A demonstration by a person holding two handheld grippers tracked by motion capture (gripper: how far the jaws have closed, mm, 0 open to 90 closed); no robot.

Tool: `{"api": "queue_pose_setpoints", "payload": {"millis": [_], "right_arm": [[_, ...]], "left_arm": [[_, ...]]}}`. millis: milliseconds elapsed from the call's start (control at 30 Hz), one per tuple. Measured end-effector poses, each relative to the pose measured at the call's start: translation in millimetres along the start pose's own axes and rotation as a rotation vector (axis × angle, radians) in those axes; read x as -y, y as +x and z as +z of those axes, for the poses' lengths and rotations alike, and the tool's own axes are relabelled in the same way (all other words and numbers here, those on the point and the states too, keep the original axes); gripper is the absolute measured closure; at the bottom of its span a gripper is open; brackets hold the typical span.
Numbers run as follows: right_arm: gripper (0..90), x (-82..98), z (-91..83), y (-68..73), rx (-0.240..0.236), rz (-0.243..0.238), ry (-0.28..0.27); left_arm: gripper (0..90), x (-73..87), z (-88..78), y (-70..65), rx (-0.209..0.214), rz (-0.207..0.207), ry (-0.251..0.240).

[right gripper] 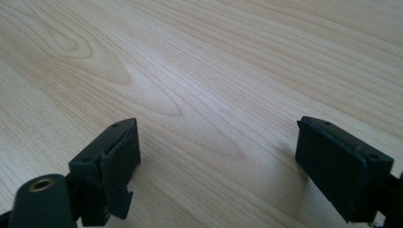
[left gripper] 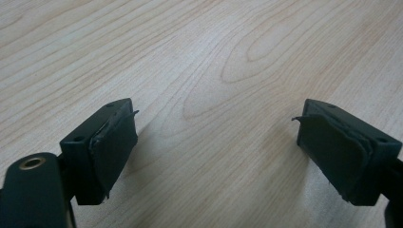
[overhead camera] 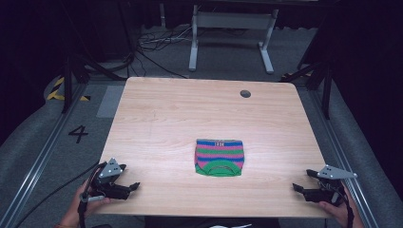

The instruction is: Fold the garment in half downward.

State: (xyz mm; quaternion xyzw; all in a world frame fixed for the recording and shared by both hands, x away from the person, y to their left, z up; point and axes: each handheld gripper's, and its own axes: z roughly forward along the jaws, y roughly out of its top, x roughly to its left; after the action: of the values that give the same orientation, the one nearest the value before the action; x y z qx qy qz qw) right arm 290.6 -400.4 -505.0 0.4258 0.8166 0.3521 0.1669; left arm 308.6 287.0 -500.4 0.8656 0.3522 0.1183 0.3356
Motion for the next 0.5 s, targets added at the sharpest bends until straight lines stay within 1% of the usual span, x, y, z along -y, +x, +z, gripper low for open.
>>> {"api": "queue_pose_setpoints", "payload": {"millis": [67,200,300,367,500], "right_arm": [[15.4,0.0,0.0,0.0,0.0,0.0,0.0],[15.4,0.0,0.0,0.0,0.0,0.0,0.0],[15.1,-0.1,0.2,0.5,0.002,0.001,0.001],[15.0,-0.1,0.2,0.4,0.002,-0.001,0.0],[15.0,-0.1,0.2,0.4,0.002,0.0,0.0]], "left_arm": [[11.1,-0.9,1.0,0.4,0.001,0.001,0.004],[4.0,-3.8,4.7,0.1,-0.009,-0.01,0.018],[1.4,-4.8,5.9,0.7,-0.017,-0.02,0.029],[1.1,-4.8,6.1,0.5,-0.018,-0.024,0.029],[0.1,-5.2,6.1,1.0,-0.019,-0.021,0.036]]}}
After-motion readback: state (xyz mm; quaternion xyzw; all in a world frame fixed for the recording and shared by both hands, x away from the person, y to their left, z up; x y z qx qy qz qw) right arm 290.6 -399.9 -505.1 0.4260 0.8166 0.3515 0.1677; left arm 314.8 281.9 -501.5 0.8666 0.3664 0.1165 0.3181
